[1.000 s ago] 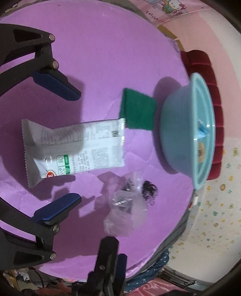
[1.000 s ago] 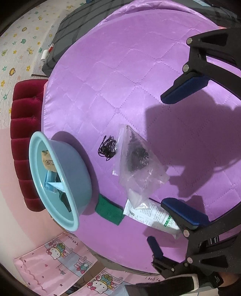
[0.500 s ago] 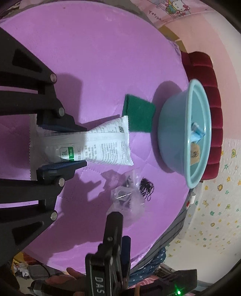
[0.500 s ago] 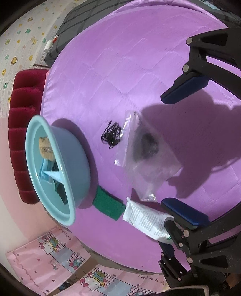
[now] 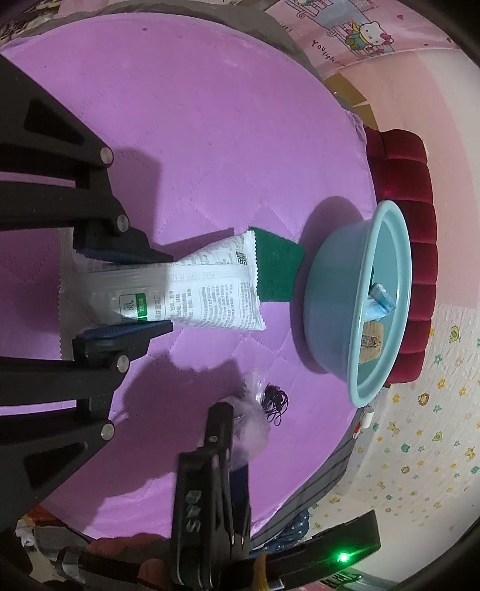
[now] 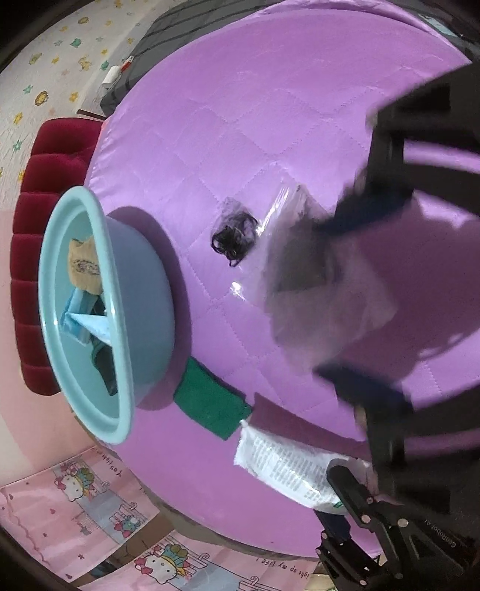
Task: Organize soft objects
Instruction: 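Grasp the white packet with the left tool while the right tool grasps the plastic bag, then carry the white packet and plastic bag with both tools over the basin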
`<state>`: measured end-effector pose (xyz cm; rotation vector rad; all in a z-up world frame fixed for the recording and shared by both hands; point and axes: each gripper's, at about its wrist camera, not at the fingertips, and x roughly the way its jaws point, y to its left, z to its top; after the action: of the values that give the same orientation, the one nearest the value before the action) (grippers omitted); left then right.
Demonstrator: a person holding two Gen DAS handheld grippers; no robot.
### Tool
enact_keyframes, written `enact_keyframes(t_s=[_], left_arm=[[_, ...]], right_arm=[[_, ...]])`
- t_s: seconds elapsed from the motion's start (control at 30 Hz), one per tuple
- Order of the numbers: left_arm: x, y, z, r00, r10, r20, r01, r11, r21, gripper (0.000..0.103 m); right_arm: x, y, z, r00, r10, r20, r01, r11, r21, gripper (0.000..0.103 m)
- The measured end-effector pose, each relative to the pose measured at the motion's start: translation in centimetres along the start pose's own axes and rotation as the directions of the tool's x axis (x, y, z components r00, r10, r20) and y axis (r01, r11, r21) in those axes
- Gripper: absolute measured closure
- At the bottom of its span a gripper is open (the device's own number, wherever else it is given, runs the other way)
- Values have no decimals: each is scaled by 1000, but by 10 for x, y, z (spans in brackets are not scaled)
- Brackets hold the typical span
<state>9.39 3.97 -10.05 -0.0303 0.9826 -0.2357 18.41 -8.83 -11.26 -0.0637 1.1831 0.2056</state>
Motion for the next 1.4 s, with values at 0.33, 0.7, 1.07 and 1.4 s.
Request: enact_keyframes(t_s=[0.33,0.7,1.07,1.4], left_arm=[[-12,-4,1,1000,-16,15,16,1000,-1,72],[-31,-10,3,999,-24,35,24,1000,5,72],[-52,-17,16,998,-26,49,25,999,23,72],[-66,-20,37,997,-43,65,41,999,32,72]], right_arm=[[-29,-1,-13,999,30,26,-29,999,-15,64],[-53,5,-18,998,37,47,-36,999,-13,64],[-80,6,-7,997,42,59,-41,999,-15,64],[-100,3,16,996,50,71,-48,999,-25,63]])
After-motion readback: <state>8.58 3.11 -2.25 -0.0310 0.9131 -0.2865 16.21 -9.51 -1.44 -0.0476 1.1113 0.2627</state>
